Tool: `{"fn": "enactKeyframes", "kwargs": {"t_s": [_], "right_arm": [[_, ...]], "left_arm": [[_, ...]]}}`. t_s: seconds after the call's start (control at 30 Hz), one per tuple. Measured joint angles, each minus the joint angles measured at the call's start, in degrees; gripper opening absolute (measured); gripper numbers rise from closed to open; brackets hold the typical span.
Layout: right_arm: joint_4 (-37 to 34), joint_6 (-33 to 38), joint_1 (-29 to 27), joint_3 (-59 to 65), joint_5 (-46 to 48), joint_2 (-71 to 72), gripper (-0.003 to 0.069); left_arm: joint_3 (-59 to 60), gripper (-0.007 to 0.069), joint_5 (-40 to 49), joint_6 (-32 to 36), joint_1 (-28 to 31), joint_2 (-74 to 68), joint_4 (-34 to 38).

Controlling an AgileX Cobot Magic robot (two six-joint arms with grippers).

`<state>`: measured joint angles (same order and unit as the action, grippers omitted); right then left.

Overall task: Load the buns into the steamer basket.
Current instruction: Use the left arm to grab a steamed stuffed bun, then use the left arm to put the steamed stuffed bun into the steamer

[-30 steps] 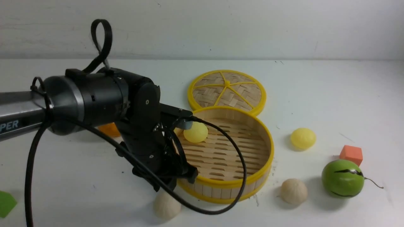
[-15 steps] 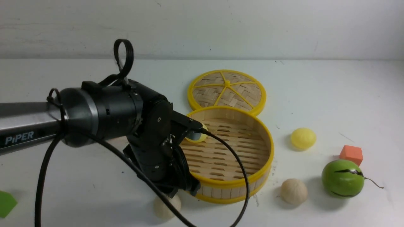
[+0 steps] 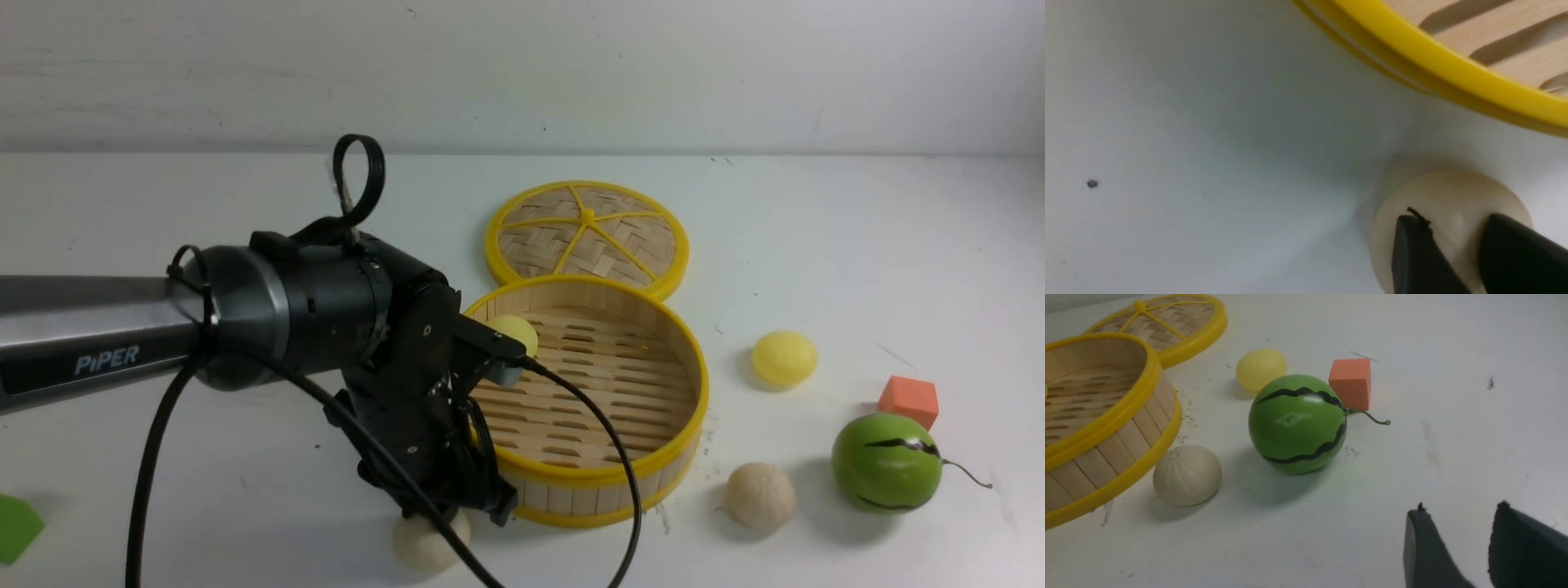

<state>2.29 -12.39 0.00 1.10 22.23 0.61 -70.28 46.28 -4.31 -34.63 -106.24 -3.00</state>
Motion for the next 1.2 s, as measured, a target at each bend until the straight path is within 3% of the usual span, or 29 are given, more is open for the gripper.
{"fn": "enactKeyframes", "kwargs": {"t_s": [0.13, 0.27, 0.33, 0.57, 0.7, 0.93, 1.2], "right_arm": [[0.00, 0.00, 0.00, 0.00, 0.00, 0.00, 0.0241], [0.00, 0.00, 0.00, 0.00, 0.00, 0.00, 0.0241], [0.00, 0.00, 0.00, 0.00, 0.00, 0.00, 0.0241], [-0.05, 0.00, 0.00, 0.00, 0.00, 0.00, 0.0241], [-0.05, 0.00, 0.00, 0.00, 0.00, 0.00, 0.0241], [-0.05, 0.00, 0.00, 0.00, 0.00, 0.00, 0.0241], [-0.05, 0.00, 0.00, 0.00, 0.00, 0.00, 0.0241]], "left_arm": [[0.00, 0.0144, 0.34, 0.00, 0.00, 0.00, 0.00], [0.00, 0.0008, 1.28, 0.00, 0.00, 0.12, 0.04], [0.00, -0.0010, 2.10, 0.00, 0.00, 0.50, 0.04], [-4.90, -0.0013, 11.61, -0.96, 0.00, 7.82, 0.88], [-10.58, -0.0013, 12.10, 0.62, 0.00, 9.72, 3.53], [-23.38, -0.0013, 10.98, 5.64, 0.00, -0.08, 6.25], [-33.80, -0.0012, 14.22, 4.72, 0.00, -12.45, 0.47]]}}
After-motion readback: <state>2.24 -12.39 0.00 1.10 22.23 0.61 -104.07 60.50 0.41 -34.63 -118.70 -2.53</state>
